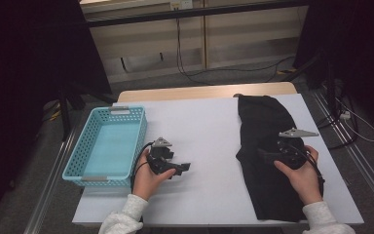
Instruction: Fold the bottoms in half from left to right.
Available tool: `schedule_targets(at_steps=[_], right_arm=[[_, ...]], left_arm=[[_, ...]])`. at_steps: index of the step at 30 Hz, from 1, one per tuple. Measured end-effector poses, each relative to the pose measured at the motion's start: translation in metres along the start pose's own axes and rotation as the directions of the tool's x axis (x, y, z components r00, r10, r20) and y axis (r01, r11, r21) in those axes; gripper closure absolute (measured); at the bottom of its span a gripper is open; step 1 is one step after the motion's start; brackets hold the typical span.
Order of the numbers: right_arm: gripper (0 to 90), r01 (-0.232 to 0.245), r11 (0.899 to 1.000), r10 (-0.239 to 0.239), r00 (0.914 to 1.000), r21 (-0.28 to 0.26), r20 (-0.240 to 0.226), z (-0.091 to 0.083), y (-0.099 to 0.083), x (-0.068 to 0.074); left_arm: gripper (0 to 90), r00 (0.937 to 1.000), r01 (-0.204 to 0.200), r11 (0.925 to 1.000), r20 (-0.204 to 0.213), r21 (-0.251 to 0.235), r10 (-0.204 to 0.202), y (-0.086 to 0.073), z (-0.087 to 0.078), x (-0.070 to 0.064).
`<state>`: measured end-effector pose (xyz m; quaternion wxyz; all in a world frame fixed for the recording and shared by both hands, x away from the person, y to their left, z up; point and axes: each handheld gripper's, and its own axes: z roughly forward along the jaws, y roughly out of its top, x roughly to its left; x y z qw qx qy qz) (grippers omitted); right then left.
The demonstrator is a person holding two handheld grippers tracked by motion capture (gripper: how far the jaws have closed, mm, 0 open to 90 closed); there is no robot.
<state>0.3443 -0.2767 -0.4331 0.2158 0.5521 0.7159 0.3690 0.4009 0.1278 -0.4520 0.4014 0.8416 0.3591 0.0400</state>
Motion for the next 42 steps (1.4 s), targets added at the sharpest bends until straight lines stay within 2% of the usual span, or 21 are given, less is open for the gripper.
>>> schedule_targets(at_steps=[5,7,10,16,22,24,31,34,37,39,42], right_arm=[[18.7,0.005,1.0,-0.005,0.9999,-0.015,0.01,0.006,0.005,0.004],[18.7,0.007,1.0,-0.006,0.9998,-0.014,0.018,0.009,0.006,0.005],[18.7,0.003,1.0,-0.003,0.9996,-0.009,0.029,0.014,0.009,0.005],[18.7,-0.004,1.0,0.004,0.9996,-0.004,0.028,0.023,0.015,0.009],[19.7,0.016,1.0,-0.017,0.9993,0.008,0.032,0.039,0.021,0.014],[20.2,0.036,0.999,-0.036,0.9986,0.012,0.038,0.044,0.024,0.017],[20.3,0.042,0.999,-0.043,0.9985,0.021,0.034,0.064,0.035,0.021],[20.3,0.024,0.999,-0.025,0.9993,0.031,0.027,0.07,0.037,0.021],[22.3,0.029,0.999,-0.03,0.9992,0.042,0.028,0.082,0.042,0.019],[22.6,0.021,0.998,-0.023,0.9993,0.055,0.028,0.088,0.044,0.019],[22.6,0.04,0.996,-0.044,0.9983,0.082,0.039,0.097,0.045,0.022]], left_arm=[[13.0,1.0,0.002,1.0,-0.006,0.005,-0.002,-0.002,-0.001,0.0],[13.1,1.0,-0.005,0.9999,-0.006,0.016,0.005,-0.003,-0.001,0.0],[13.1,1.0,0.003,1.0,-0.006,0.01,-0.003,-0.003,-0.002,-0.001],[13.1,1.0,0.005,0.9999,-0.005,0.011,-0.005,-0.003,-0.002,-0.001],[13.0,1.0,0.007,1.0,-0.006,0.006,-0.007,-0.006,-0.004,-0.001],[13.0,0.9998,0.013,0.9999,-0.014,0.0,-0.013,-0.007,-0.007,0.0],[12.5,0.9998,0.019,0.9998,-0.012,-0.008,-0.019,-0.01,-0.012,-0.001],[12.4,0.9996,0.025,0.9997,-0.011,-0.003,-0.025,-0.011,-0.013,-0.001],[12.4,0.9995,0.021,0.9998,-0.022,0.001,-0.021,-0.015,-0.016,0.001],[12.4,0.9991,0.033,0.9994,-0.025,-0.001,-0.033,-0.016,-0.017,0.001],[12.3,0.9989,0.025,0.9997,-0.04,0.007,-0.024,-0.017,-0.018,0.0]])
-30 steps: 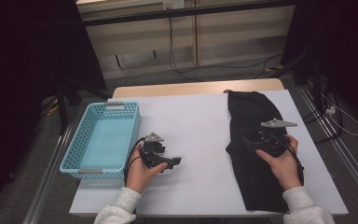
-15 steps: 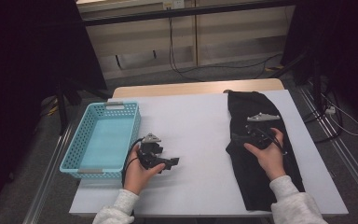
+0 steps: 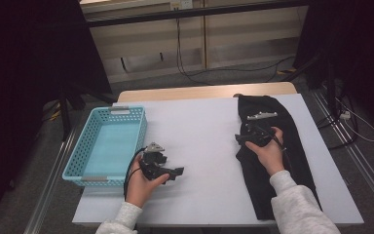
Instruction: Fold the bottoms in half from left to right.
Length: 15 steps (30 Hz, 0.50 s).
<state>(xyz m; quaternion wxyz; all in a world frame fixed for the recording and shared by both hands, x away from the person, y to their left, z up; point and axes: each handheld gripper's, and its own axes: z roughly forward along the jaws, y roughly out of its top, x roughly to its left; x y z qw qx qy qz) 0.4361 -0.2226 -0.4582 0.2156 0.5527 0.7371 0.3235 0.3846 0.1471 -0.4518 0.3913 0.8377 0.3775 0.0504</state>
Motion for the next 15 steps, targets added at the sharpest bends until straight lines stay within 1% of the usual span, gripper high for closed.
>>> schedule_targets(at_steps=[2,3,4,5,6,8,9,10,12,13,15], right_arm=[[23.6,0.029,0.999,-0.03,0.9994,0.023,0.017,0.0046,-0.001,0.0018],[24.8,0.042,0.999,-0.043,0.9987,0.023,0.028,0.0049,-0.0011,0.0026],[27.4,0.042,0.999,-0.043,0.9985,0.026,0.032,0.0045,-0.0006,0.0025],[29.3,0.049,0.998,-0.05,0.9981,0.029,0.035,0.0042,-0.0001,0.0021],[31.1,0.046,0.998,-0.047,0.9983,0.029,0.034,0.0039,-0.0002,0.0014],[37.7,0.039,0.999,-0.04,0.9983,0.024,0.041,0.0029,-0.0008,-0.0005],[41.5,0.039,0.999,-0.04,0.9983,0.024,0.043,0.0023,-0.0008,-0.002],[44.8,0.039,0.999,-0.04,0.9981,0.022,0.046,0.0016,-0.0009,-0.0036],[48.0,0.033,0.999,-0.034,0.9981,0.021,0.052,0.0011,-0.0012,-0.005],[49.1,0.029,0.999,-0.031,0.9979,0.023,0.056,0.0009,-0.0011,-0.0048],[50.5,0.033,0.999,-0.035,0.9972,0.023,0.066,0.001,-0.0008,-0.0036]], left_arm=[[12.1,1.0,0.0,1.0,0.003,-0.002,0.0,-0.0004,-0.0003,-0.0016],[12.0,1.0,0.001,1.0,0.008,0.0,-0.001,-0.0007,-0.0004,-0.0019],[12.1,0.9999,0.01,0.9999,0.008,-0.008,-0.01,-0.0015,0.0004,-0.0028],[12.0,0.9999,0.005,1.0,0.01,0.003,-0.005,-0.002,-0.0001,-0.0023],[12.0,0.9999,0.006,1.0,0.009,0.004,-0.006,-0.0028,0.0001,-0.0024],[12.0,0.9999,0.005,0.9999,0.011,0.009,-0.005,-0.0038,-0.0003,-0.0017],[12.1,0.9998,0.018,0.9998,0.007,-0.001,-0.018,-0.0041,-0.0004,-0.0022],[12.0,0.9999,0.012,0.9999,0.007,0.006,-0.012,-0.0043,-0.0013,-0.0015],[12.0,0.9999,0.011,0.9999,0.005,0.007,-0.011,-0.0049,-0.0019,-0.0006],[12.1,0.9999,0.017,0.9999,0.0,-0.001,-0.017,-0.0054,-0.0015,-0.0007],[12.3,0.9998,0.022,0.9997,0.001,-0.006,-0.022,-0.0056,-0.0014,-0.0005]])
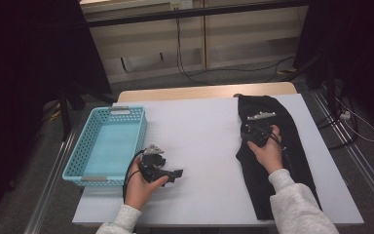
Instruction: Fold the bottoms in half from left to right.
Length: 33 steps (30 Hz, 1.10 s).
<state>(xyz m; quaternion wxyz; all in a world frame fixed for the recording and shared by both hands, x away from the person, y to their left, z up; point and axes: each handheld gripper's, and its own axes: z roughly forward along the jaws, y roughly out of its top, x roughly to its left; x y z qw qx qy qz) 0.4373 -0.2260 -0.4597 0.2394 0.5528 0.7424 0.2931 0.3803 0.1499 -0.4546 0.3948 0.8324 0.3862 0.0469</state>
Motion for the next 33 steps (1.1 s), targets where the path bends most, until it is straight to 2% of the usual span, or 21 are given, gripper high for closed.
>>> schedule_targets(at_steps=[1,2,5,9,13,15,18,19,20,22,25,28,30,33], right_arm=[[51.6,0.0,1.0,0.0,1.0,0.001,0.0,0.0,0.0,0.0],[52.7,0.001,1.0,-0.001,1.0,0.002,-0.001,0.0,0.0,0.001],[57.7,-0.006,1.0,0.006,1.0,0.0,-0.005,-0.001,0.0,-0.001],[69.2,-0.01,1.0,0.01,1.0,-0.01,0.0,-0.002,-0.002,-0.004],[76.6,-0.016,1.0,0.016,0.9999,-0.013,-0.003,-0.003,-0.003,-0.007],[81.2,-0.002,1.0,0.002,1.0,-0.015,0.0,-0.003,-0.004,-0.008],[83.6,-0.024,0.999,0.024,0.9997,-0.035,-0.008,-0.003,-0.006,-0.01],[84.2,-0.032,0.999,0.031,0.9994,-0.038,-0.011,-0.004,-0.007,-0.011],[84.6,-0.039,0.998,0.039,0.9992,-0.043,-0.014,-0.004,-0.008,-0.011],[85.0,-0.05,0.998,0.049,0.9986,-0.048,-0.02,-0.004,-0.008,-0.012],[85.4,-0.069,0.996,0.067,0.9971,-0.055,-0.037,-0.005,-0.009,-0.014],[85.7,-0.092,0.994,0.089,0.9941,-0.055,-0.062,-0.006,-0.01,-0.015],[85.9,-0.102,0.993,0.096,0.9915,-0.062,-0.088,-0.007,-0.011,-0.015],[85.9,-0.092,0.993,0.084,0.9915,-0.079,-0.099,-0.009,-0.01,-0.012]], left_arm=[[12.1,1.0,-0.009,0.9999,-0.003,0.008,0.009,0.0,-0.001,0.001],[12.2,1.0,0.004,1.0,-0.005,-0.002,-0.004,0.0,-0.001,0.001],[12.2,1.0,0.001,1.0,-0.006,0.002,-0.001,0.0,-0.002,0.001],[12.3,1.0,0.009,1.0,-0.001,0.001,-0.009,0.0,-0.002,0.002],[12.4,1.0,0.004,1.0,-0.004,0.004,-0.004,0.0,-0.002,0.002],[12.4,1.0,0.004,1.0,-0.008,0.001,-0.004,0.0,-0.001,0.001],[12.4,0.9999,-0.009,1.0,-0.006,0.004,0.009,0.0,-0.001,0.002],[12.4,1.0,0.002,1.0,-0.007,-0.005,-0.002,0.0,0.0,0.001],[12.4,0.9998,-0.009,1.0,-0.016,0.003,0.009,0.0,0.0,0.001],[12.5,0.9999,-0.012,0.9999,-0.003,0.009,0.012,0.001,0.0,0.002],[12.5,1.0,0.003,1.0,-0.006,-0.006,-0.003,0.001,0.002,0.001],[12.5,0.9999,-0.014,0.9998,0.001,0.01,0.014,0.002,0.001,0.002],[12.7,1.0,-0.005,1.0,0.003,0.002,0.005,0.003,0.002,0.001],[12.7,0.9998,-0.017,0.9998,0.007,0.003,0.017,0.005,0.002,0.0]])
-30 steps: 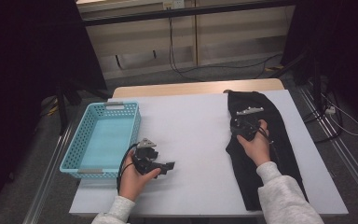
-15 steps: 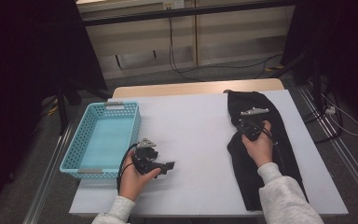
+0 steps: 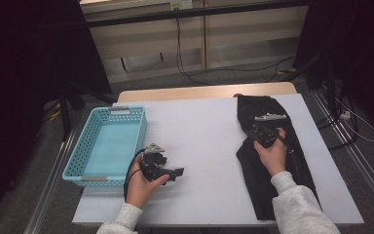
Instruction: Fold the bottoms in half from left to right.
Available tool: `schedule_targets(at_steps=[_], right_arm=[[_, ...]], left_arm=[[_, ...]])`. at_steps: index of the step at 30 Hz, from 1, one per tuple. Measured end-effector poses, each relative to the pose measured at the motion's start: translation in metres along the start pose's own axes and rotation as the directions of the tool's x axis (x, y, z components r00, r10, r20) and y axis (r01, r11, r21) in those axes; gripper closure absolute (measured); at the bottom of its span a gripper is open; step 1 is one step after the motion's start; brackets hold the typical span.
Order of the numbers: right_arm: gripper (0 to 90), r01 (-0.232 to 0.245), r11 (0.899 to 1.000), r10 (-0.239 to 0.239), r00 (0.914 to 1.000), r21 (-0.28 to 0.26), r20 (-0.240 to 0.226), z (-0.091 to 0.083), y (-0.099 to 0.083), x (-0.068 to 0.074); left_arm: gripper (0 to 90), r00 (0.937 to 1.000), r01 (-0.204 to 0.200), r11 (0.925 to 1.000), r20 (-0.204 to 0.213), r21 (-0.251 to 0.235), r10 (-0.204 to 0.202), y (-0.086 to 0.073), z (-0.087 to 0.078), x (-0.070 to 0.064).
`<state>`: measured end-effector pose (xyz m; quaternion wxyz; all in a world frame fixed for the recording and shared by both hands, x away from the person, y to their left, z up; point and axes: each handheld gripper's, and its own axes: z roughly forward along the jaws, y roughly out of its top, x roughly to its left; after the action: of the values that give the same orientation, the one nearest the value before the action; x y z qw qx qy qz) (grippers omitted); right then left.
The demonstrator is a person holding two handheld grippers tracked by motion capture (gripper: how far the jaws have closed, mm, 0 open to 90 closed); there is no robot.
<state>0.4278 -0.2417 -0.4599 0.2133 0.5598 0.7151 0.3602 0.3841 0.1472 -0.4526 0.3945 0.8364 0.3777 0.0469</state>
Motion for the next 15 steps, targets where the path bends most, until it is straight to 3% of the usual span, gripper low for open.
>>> schedule_targets(at_steps=[10,15], right_arm=[[85.9,0.003,1.0,-0.003,0.9977,-0.01,-0.067,0.003,0.002,0.013],[85.9,0.038,0.999,-0.039,0.995,-0.008,-0.092,0.006,0.004,0.023]], left_arm=[[12.5,1.0,0.006,0.9997,-0.003,-0.024,-0.006,0.0,-0.004,0.0],[12.5,0.9999,0.003,0.9995,-0.011,-0.03,-0.003,-0.001,-0.006,0.0]])
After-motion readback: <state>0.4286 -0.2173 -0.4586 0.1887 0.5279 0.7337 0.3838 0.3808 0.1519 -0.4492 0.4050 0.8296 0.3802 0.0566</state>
